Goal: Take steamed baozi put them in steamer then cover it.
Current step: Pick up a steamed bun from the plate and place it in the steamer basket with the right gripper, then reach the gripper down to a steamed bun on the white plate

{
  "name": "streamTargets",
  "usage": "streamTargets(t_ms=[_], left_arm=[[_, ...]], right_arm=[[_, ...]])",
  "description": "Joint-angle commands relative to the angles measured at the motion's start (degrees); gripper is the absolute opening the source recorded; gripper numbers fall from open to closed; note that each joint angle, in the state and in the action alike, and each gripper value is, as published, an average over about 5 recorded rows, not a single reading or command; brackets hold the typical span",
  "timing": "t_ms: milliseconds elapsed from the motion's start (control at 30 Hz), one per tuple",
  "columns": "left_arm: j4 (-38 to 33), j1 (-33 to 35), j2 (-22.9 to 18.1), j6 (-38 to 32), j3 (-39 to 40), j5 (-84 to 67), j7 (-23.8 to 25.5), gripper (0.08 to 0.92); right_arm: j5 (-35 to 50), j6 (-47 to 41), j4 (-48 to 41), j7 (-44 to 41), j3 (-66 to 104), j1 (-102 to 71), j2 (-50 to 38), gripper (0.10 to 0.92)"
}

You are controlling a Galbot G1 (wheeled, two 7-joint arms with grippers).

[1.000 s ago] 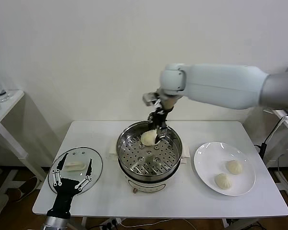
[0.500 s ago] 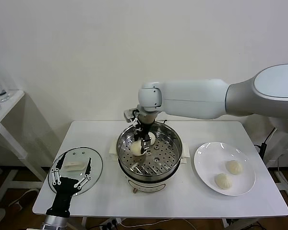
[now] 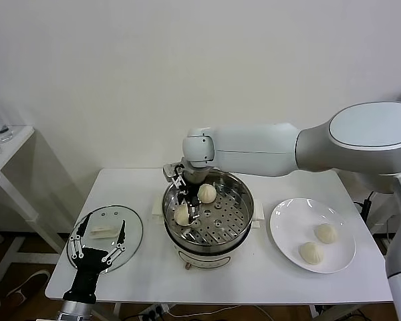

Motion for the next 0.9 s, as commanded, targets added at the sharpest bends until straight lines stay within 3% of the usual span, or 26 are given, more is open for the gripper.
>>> streamTargets(t_ms=[33,267,533,900], left_arm=[[0.16,-0.02,0.05,0.02,0.06,0.04,0.00,0.823],[0.14,-0.24,0.31,0.12,0.52,0.14,0.00,0.823],[-0.23,-0.38,0.39,0.45,1.12,0.42,0.04,0.823],[-1.07,1.06,-0.28,0.69,0.76,1.42,-0.08,0.823]], right_arm=[[-1.30,-0.01,4.16,0.25,1.81,1.63,-4.98,0.821],[-7.43,3.09,11.24,-7.46,5.58,8.27,-21.45,0.823],[-21.22,12.34,10.28,-19.66,6.21,10.20,-41.08,0.823],[-33.63,15.99,10.25,-18.90,9.78,-9.31,-54.83,0.823]])
